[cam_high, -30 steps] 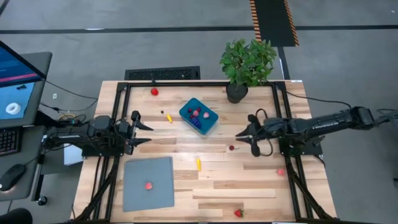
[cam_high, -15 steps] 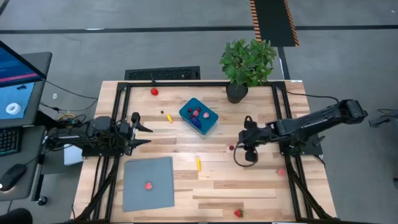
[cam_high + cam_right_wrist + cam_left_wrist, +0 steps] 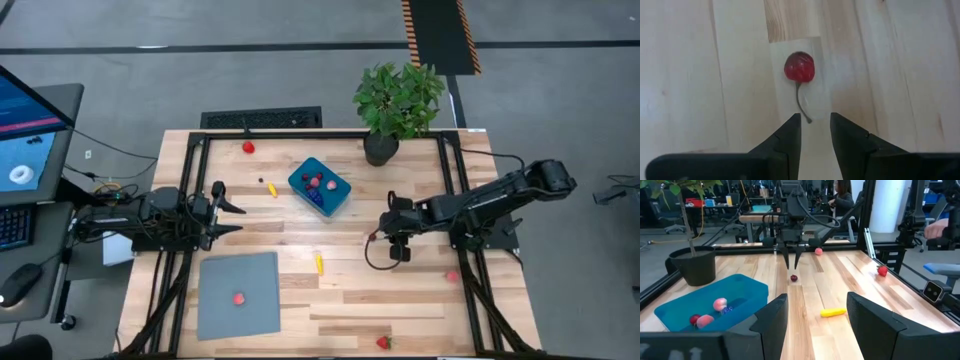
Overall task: Pick and placing Produce into tupperware
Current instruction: Put the cherry into the container
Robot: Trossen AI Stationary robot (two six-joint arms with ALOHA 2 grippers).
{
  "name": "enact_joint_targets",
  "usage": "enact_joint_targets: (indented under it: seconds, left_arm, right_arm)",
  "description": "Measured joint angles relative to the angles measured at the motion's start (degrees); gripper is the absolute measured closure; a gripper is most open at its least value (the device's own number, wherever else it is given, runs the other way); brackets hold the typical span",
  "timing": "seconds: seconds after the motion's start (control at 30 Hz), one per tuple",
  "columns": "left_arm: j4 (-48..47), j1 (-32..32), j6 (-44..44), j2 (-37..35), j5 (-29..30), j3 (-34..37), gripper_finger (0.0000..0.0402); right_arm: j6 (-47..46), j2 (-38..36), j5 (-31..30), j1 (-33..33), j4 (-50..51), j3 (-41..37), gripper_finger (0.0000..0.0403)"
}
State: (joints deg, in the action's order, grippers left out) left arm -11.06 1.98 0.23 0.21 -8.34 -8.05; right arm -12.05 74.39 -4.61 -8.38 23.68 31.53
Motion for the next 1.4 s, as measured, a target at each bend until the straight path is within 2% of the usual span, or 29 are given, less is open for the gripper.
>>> enact_joint_targets:
  seconds: [0.43,0.8,1.4]
  left_arm:
    - [-0.01,0.00,-0.44,0.00,-0.20,0.00,0.0208]
    - [-0.03,0.00,-0.65,0.00,-0.17,0.00,0.0208]
    - [-0.32,0.00,-1.10,0.00,-0.13,-0.02,0.0208]
  right_arm:
    - [0.35,6.83,0.25,0.28,-6.71,-0.02,0.0268]
    - [0.43,7.36,1.55,0.28,-8.66,-0.04,0.0272]
    - [0.06,7.48,3.24,0.28,-9.60,-0.04,0.0373]
